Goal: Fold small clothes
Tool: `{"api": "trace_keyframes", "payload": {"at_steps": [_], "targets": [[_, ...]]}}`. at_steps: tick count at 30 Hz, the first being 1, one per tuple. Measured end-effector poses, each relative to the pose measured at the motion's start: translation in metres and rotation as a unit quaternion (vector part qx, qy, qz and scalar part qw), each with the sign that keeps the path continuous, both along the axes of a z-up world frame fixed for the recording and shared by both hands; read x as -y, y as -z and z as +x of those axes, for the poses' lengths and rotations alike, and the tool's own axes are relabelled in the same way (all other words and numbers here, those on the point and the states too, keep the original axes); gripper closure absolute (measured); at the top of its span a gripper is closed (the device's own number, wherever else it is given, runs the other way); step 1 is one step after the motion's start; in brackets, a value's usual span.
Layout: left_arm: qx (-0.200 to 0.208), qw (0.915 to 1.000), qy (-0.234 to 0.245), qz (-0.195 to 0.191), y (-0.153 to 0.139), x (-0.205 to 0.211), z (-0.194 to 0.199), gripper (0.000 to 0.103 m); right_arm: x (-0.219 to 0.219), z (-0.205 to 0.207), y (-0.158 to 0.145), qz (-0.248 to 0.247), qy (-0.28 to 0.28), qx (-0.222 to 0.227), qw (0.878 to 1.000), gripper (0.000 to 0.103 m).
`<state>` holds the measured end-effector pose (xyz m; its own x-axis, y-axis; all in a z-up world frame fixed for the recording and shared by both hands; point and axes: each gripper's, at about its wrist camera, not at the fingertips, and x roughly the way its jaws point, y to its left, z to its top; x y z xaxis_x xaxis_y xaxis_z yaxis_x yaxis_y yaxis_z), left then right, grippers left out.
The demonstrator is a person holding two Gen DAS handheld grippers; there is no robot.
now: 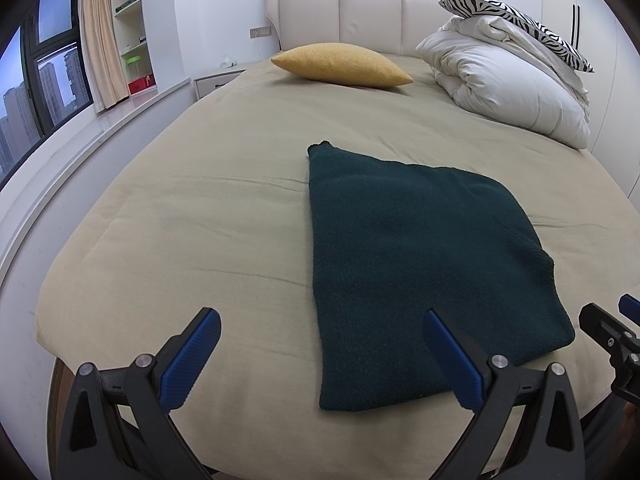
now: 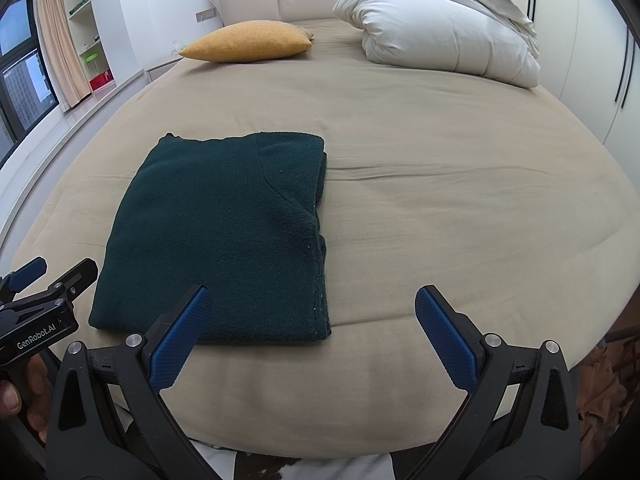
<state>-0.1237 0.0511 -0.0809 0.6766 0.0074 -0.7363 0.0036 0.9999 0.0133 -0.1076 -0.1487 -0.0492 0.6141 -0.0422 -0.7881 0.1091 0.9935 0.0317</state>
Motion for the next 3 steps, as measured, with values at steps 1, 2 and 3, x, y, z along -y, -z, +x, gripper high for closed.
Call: {"api": "trace_keyframes", "payload": {"at_steps": [1,2,3], "targets": [[0.001,1.0,0.0,0.0,0.0003,-0.0002,-0.0002,0.0,-0.0004,-0.0003,0.0001,0.0,0.0,0.0,1.0,0.0],[0.001,1.0,-0.001,0.002,0.0008,0.0004,-0.0007,0.0,-0.0008,-0.0004,0.0001,0.0,0.001,0.0,1.0,0.0],[0.001,1.0,-0.001,0.002,0.0013,-0.0003,-0.0005,0.0,-0.0005,-0.0004,0.0,0.0,0.001,0.0,1.0,0.0]]}}
